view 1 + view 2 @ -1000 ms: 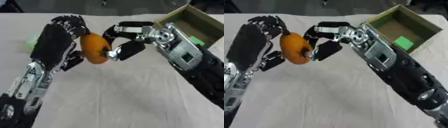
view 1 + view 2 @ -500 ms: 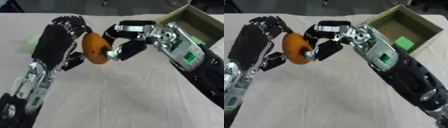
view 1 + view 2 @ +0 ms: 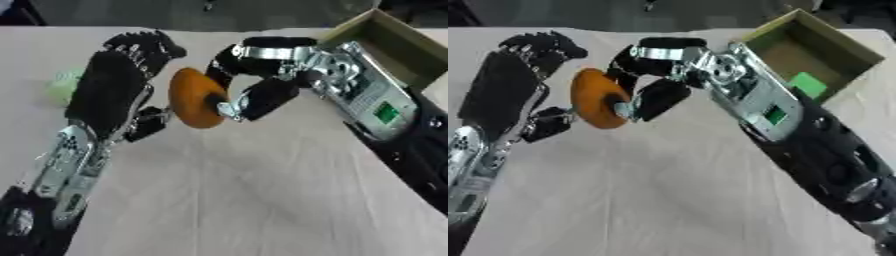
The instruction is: Pick up the objects with one hand, pass them to the other hand, and then place them into the box on the other side of the table.
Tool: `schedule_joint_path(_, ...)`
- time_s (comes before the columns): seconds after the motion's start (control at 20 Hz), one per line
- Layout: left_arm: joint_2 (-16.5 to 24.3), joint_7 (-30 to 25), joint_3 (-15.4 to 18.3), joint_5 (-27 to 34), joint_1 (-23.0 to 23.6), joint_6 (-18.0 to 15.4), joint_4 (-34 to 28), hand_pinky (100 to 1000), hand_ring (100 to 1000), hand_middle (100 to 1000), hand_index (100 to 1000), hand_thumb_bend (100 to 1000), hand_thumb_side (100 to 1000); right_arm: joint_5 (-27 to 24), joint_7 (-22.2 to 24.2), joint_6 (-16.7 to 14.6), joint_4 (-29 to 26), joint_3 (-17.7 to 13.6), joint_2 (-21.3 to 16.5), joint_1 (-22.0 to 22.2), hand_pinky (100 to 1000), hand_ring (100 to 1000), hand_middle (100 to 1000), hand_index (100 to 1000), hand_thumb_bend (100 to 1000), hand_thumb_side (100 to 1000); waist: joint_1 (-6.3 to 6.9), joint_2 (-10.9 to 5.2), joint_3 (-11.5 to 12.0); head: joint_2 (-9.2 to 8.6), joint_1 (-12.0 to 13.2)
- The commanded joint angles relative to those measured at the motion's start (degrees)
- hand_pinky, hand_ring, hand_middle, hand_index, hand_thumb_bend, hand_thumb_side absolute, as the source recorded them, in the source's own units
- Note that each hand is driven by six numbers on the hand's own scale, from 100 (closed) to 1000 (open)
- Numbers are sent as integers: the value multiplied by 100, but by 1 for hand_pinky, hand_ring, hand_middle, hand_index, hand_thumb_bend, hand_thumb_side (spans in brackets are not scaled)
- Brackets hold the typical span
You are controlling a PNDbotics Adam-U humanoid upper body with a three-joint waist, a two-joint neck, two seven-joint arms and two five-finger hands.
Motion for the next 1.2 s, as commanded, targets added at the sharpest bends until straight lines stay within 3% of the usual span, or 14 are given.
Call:
schedule_joint_path(0.05, -4, -56, 6, -108, -48, 30, -52, 624, 657, 676, 809, 870, 111, -14, -47, -40, -169, -115, -172, -98, 1000, 640, 412, 622, 100, 134, 14, -125, -19, -6, 27)
schedule_joint_path(0.45, 111, -71, 35, -25, 89, 202, 136, 616, 649, 670, 811, 864, 217, -64, -279, -118, -333, -358, -472, -61, 1000, 640, 413, 625, 100, 128, 14, -138, -94, -6, 70)
schedule_joint_path(0.85, 240, 79, 89, 316, 216, 281, 214, 600, 632, 655, 802, 842, 234, -315, -722, 13, -340, -716, -761, 81, 1000, 640, 412, 626, 100, 132, 39, -126, -124, -13, 62)
schedule_joint_path(1.2, 384, 126, 208, 422, 313, 399, 205, 598, 629, 652, 799, 839, 245, -438, -1346, -40, -115, -1219, -1298, 227, 1000, 640, 413, 627, 100, 112, 39, -125, -116, -2, 42)
